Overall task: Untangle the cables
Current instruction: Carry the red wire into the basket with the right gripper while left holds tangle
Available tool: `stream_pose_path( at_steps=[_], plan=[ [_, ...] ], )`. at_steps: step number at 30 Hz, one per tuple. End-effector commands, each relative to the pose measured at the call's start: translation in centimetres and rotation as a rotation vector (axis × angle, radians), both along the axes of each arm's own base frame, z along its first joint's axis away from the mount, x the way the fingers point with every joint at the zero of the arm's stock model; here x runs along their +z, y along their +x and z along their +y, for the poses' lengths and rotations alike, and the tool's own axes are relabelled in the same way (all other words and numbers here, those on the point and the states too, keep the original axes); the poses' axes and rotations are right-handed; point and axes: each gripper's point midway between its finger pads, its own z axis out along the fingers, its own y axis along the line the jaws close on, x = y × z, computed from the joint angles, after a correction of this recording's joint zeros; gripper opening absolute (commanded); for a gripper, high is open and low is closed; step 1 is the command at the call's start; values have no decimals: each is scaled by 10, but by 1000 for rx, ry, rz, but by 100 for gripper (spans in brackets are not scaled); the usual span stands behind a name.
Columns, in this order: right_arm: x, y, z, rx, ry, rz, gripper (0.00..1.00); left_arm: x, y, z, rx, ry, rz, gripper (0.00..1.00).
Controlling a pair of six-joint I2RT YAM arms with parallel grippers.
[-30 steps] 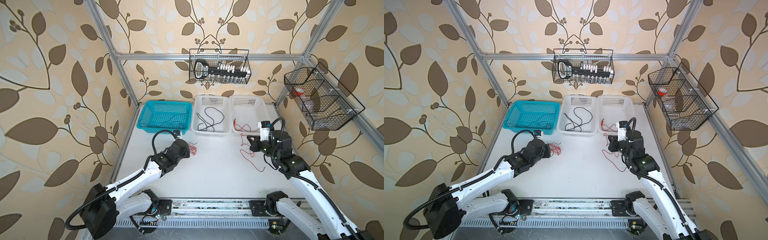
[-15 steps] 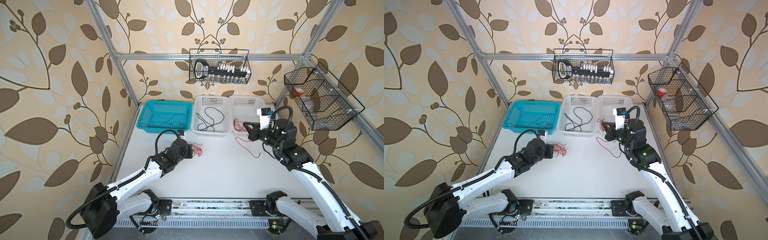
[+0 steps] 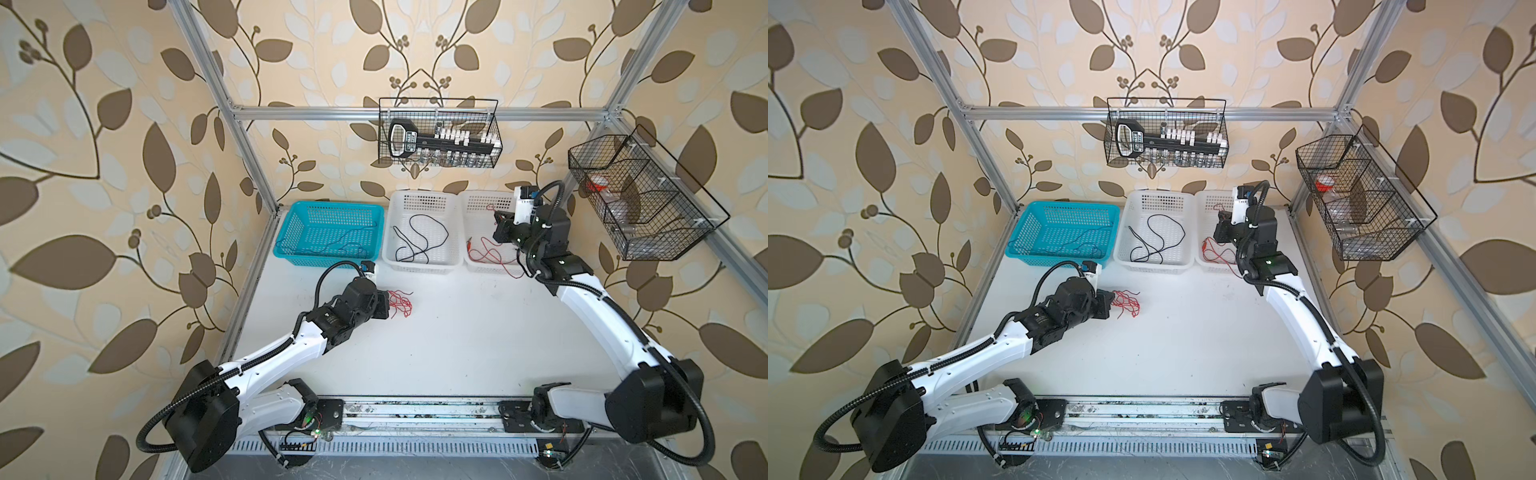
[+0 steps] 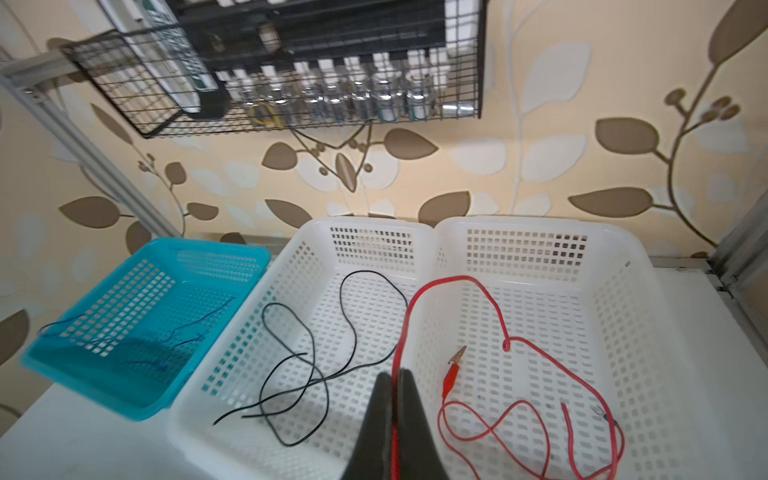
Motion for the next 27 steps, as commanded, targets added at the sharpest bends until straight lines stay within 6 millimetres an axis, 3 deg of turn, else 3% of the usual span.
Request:
stream_pose_path(
  at_steps=[1,7,14,19,27],
  plan=[
    [4,24,-10,-54,-36,-57,2,22,-2,-16,-89,-62,-68,0],
    [-56,53,-17,-90,-86,68,1,25,-4,-23,-129,-69,-70,0],
    [-106,65,-24,-99,-39,180,5,22,-1,-26,-135,-66,-60,0],
    [-113,65,-26,-105,-29,208,22,20,-1,-29,-143,-70,-54,0],
    [-97,52,-27,-106,-33,196,48,18,0,-31,-146,-73,-51,0]
  ],
)
